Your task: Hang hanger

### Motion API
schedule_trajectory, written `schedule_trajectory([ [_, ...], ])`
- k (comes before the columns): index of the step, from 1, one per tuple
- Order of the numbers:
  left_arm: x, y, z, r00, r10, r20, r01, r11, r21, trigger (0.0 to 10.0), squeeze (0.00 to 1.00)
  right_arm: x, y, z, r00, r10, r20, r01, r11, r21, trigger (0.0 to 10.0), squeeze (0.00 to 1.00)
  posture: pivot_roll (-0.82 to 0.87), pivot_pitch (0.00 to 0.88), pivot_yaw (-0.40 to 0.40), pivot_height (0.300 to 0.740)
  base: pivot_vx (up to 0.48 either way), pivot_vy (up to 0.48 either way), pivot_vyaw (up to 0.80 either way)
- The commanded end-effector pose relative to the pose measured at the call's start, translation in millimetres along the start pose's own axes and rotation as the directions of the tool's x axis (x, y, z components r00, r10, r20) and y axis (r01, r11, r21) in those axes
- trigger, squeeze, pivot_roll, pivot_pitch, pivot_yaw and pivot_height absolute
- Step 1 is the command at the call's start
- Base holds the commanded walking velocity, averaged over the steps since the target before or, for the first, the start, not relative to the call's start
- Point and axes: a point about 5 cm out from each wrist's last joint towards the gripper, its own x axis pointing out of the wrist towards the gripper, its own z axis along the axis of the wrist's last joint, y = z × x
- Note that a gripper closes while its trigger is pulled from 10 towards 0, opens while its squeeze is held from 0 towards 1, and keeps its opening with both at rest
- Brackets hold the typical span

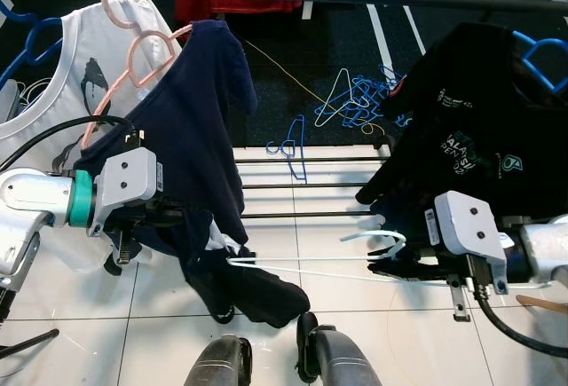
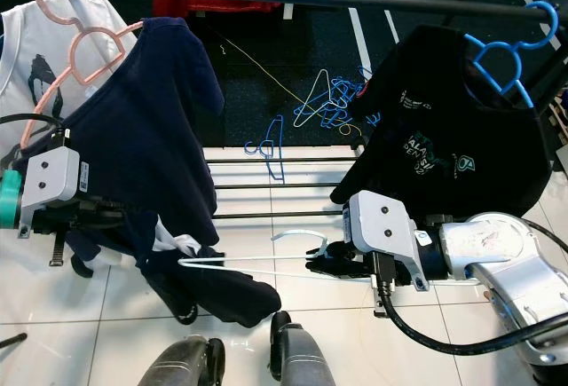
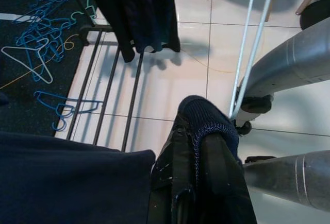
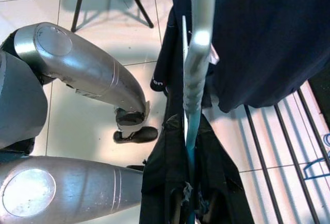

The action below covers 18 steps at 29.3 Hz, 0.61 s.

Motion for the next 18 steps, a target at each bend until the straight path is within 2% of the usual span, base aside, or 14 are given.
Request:
schedule_trajectory([
  [1,-0.9,-0.3,3.1,1.0,-0.007,0.013,0.007,1.0,0.003,10.0,0.0,2.7,2.9,2.5,1.0,0.029,0.006,-0.029,0.999,-0.014,10.0,0.0,-0.08,0.14,0.059,0.74,0.0,0.0,0.0],
  [8,9.1,-7.2,9.9,0.996,-0.056,0.065,0.056,0.998,-0.001,10.0,0.0,5.7,0.2,5.2,0.999,0.022,0.027,-0.022,0.999,-0.024,10.0,0.0,-0.08,0.141,0.062,0.74,0.0,0.0,0.0],
  [18,10.8,-13.2,16.7,0.988,-0.119,0.097,0.12,0.993,-0.004,10.0,0.0,6.6,-7.7,4.8,1.0,-0.026,0.013,0.027,0.997,-0.066,10.0,0.0,-0.08,0.141,0.065,0.74,0.0,0.0,0.0],
])
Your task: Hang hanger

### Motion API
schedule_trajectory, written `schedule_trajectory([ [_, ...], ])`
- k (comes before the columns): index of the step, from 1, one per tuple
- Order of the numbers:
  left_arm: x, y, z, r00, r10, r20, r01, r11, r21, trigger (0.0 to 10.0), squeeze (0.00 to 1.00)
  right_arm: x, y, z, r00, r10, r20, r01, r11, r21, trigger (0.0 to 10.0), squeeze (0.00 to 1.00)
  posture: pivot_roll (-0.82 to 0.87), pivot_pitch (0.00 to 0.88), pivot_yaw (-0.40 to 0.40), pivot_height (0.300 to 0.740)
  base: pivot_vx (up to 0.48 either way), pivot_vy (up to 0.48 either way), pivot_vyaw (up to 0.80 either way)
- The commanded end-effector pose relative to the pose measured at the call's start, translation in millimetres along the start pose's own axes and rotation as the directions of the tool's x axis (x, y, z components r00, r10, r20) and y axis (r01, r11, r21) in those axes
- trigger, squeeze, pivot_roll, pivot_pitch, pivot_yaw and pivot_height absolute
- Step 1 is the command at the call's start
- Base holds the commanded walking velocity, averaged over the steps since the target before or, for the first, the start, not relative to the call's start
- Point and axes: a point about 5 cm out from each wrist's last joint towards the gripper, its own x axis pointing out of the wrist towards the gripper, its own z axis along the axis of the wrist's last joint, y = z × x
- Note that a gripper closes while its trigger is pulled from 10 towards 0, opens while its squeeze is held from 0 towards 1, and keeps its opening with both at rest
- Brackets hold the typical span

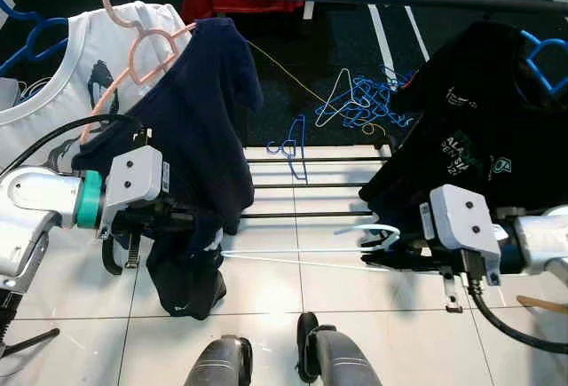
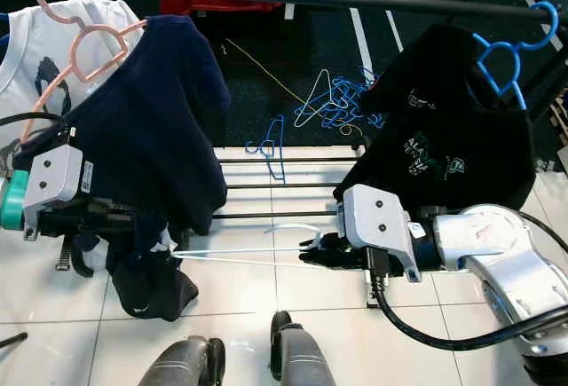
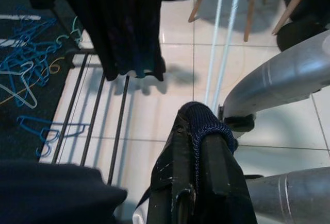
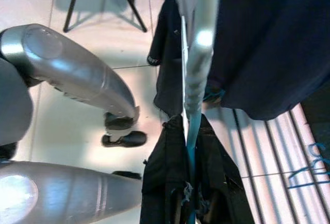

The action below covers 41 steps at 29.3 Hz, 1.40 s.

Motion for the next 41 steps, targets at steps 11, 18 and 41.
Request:
schedule_trajectory([
  [11,19.1,-12.5,3.4,0.996,-0.056,0.065,0.058,0.998,-0.021,10.0,0.0,7.9,-3.0,5.1,0.999,-0.013,0.034,0.015,0.999,-0.031,10.0,0.0,-0.08,0.142,0.064,0.74,0.0,0.0,0.0],
  [18,24.1,-10.0,2.9,0.996,-0.037,0.075,0.039,0.999,-0.022,10.0,0.0,11.8,6.3,5.0,0.998,0.034,0.045,-0.034,0.999,-0.01,10.0,0.0,-0.08,0.147,0.067,0.74,0.0,0.0,0.0],
  [41,4.3,-10.0,-8.8,1.0,-0.03,-0.01,0.029,0.999,-0.046,10.0,0.0,-1.3,3.0,2.5,1.0,0.001,0.0,-0.001,1.0,-0.007,10.0,0.0,-0.08,0.15,0.07,0.74,0.0,0.0,0.0],
])
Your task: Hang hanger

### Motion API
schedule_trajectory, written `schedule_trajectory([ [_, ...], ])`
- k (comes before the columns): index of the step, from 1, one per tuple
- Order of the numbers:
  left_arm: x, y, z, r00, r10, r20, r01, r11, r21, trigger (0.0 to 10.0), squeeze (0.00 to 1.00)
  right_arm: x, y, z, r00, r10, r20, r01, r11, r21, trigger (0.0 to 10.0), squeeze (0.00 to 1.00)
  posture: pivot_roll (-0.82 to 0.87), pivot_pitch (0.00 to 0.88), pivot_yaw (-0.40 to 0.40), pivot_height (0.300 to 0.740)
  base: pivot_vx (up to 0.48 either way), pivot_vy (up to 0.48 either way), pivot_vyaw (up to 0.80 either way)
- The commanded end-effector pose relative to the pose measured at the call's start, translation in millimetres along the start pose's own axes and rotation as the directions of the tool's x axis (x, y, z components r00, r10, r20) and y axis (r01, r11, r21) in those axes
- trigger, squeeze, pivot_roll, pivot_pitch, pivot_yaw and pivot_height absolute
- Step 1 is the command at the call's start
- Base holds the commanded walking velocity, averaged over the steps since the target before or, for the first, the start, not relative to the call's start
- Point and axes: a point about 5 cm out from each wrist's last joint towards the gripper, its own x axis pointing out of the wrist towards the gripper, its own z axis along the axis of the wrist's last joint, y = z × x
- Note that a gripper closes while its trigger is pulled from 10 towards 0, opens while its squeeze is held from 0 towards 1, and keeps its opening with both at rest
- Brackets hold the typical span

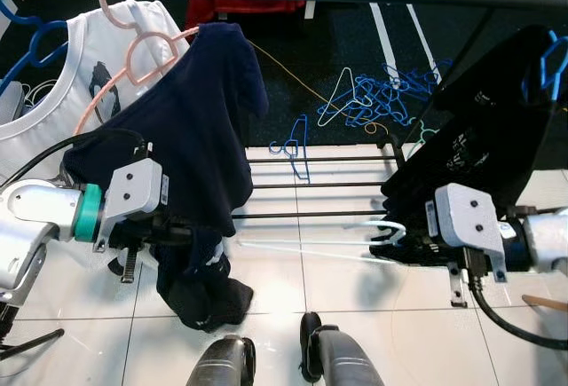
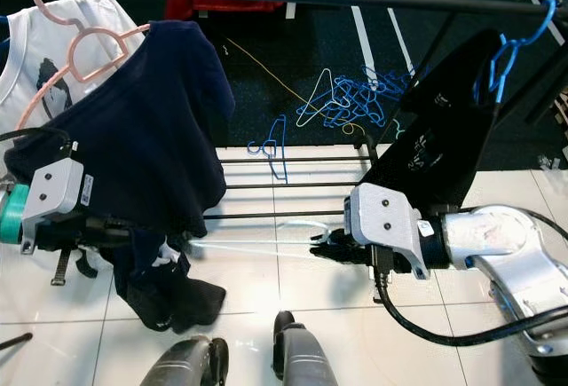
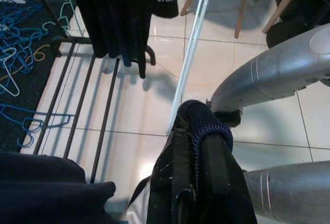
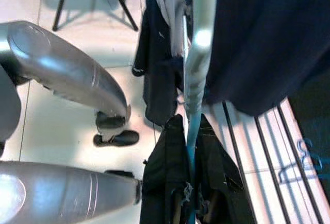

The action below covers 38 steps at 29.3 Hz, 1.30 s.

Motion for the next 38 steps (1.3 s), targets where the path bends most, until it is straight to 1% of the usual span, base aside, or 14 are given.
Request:
schedule_trajectory([
  [1,3.8,-2.0,1.4,1.0,-0.022,0.009,0.022,1.0,0.01,10.0,0.0,4.3,4.1,3.1,0.999,0.032,0.023,-0.032,0.999,0.001,10.0,0.0,-0.08,0.15,0.07,0.74,0.0,0.0,0.0],
  [2,6.1,-1.3,1.6,1.0,-0.024,0.012,0.024,1.0,0.012,10.0,0.0,7.1,5.5,5.7,0.998,0.049,0.038,-0.049,0.999,-0.003,10.0,0.0,-0.08,0.148,0.071,0.74,0.0,0.0,0.0],
  [8,10.1,1.4,0.9,1.0,-0.021,0.013,0.021,1.0,0.017,10.0,0.0,11.1,8.7,9.2,0.995,0.079,0.06,-0.079,0.997,-0.005,10.0,0.0,-0.09,0.146,0.071,0.74,0.0,0.0,0.0],
  [14,16.1,6.5,-0.7,1.0,0.0,0.018,0.0,1.0,0.023,10.0,0.0,9.3,11.6,8.7,0.995,0.086,0.052,-0.086,0.996,0.003,10.0,0.0,-0.09,0.145,0.074,0.74,0.0,0.0,0.0],
  [18,14.4,8.9,-3.0,1.0,0.014,0.004,-0.014,1.0,0.024,10.0,0.0,6.1,13.0,7.5,0.995,0.089,0.035,-0.089,0.996,0.008,10.0,0.0,-0.1,0.144,0.076,0.74,0.0,0.0,0.0],
  [21,1.5,15.4,-10.3,0.998,0.047,-0.044,-0.047,0.999,0.021,10.0,0.0,-0.6,18.3,4.1,0.995,0.104,0.002,-0.104,0.994,0.025,10.0,0.0,-0.1,0.144,0.077,0.74,0.0,0.0,0.0],
  [23,1.5,15.4,-10.3,0.998,0.047,-0.044,-0.047,0.999,0.021,10.0,0.0,-0.6,18.3,4.1,0.995,0.104,0.002,-0.104,0.994,0.025,10.0,0.0,-0.1,0.144,0.077,0.74,0.0,0.0,0.0],
  [24,-1.1,15.8,-10.3,0.998,0.049,-0.048,-0.049,0.999,0.018,10.0,0.0,-0.9,20.1,3.7,0.994,0.11,0.0,-0.11,0.994,0.03,10.0,0.0,-0.1,0.142,0.076,0.74,0.0,0.0,0.0],
  [32,2.5,13.9,-7.3,0.999,0.035,-0.032,-0.035,0.999,0.021,10.0,0.0,1.3,19.1,5.0,0.994,0.109,0.011,-0.109,0.994,0.026,10.0,0.0,-0.1,0.139,0.075,0.74,0.0,0.0,0.0],
  [38,7.8,11.2,-7.9,1.0,0.018,-0.013,-0.018,1.0,0.021,10.0,0.0,1.3,17.4,6.3,0.994,0.105,0.013,-0.105,0.994,0.019,10.0,0.0,-0.1,0.134,0.071,0.74,0.0,0.0,0.0],
])
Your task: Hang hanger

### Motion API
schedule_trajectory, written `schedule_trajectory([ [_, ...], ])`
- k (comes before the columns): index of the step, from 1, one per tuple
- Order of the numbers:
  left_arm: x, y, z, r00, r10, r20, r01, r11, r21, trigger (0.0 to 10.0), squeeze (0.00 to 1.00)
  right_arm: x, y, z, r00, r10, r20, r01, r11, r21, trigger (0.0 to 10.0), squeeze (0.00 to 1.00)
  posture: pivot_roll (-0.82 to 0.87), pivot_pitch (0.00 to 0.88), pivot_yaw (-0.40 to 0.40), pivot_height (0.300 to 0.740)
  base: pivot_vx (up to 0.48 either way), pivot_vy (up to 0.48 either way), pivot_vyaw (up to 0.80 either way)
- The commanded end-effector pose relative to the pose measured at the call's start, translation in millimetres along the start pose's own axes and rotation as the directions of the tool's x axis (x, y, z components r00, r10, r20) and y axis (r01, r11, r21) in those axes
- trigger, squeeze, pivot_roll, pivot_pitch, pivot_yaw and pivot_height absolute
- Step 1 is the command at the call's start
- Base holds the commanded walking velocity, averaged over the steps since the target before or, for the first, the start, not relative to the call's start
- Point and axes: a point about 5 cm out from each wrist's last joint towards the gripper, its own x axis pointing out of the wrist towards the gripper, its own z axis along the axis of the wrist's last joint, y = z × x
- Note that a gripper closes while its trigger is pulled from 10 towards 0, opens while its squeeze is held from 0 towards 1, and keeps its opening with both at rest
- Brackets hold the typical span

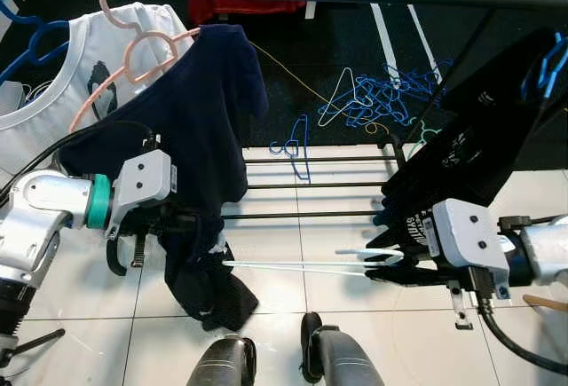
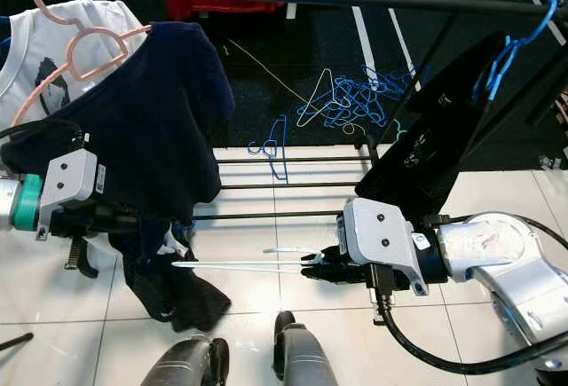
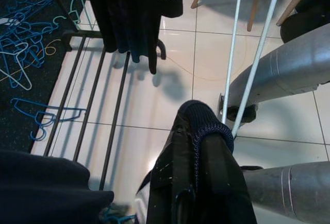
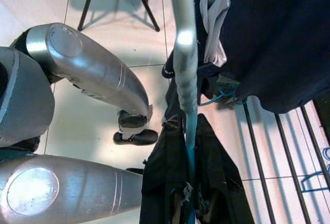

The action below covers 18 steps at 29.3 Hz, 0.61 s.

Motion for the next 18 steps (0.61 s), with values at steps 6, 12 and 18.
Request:
schedule_trajectory([
  [6,1.6,-3.8,1.5,0.999,-0.027,0.022,0.027,1.0,0.01,10.0,0.0,1.6,1.0,1.9,1.0,0.005,0.013,-0.005,1.0,-0.011,10.0,0.0,-0.1,0.137,0.073,0.74,0.0,0.0,0.0],
  [12,0.4,-5.8,2.9,0.999,-0.04,0.026,0.04,0.999,0.008,10.0,0.0,1.3,-2.4,1.2,1.0,-0.013,0.011,0.013,1.0,-0.017,10.0,0.0,-0.1,0.138,0.071,0.74,0.0,0.0,0.0],
  [18,1.0,-9.2,3.0,0.998,-0.056,0.031,0.056,0.998,0.003,10.0,0.0,-1.0,-5.7,0.7,1.0,-0.026,0.0,0.026,0.999,-0.025,10.0,0.0,-0.1,0.137,0.072,0.74,0.0,0.0,0.0],
])
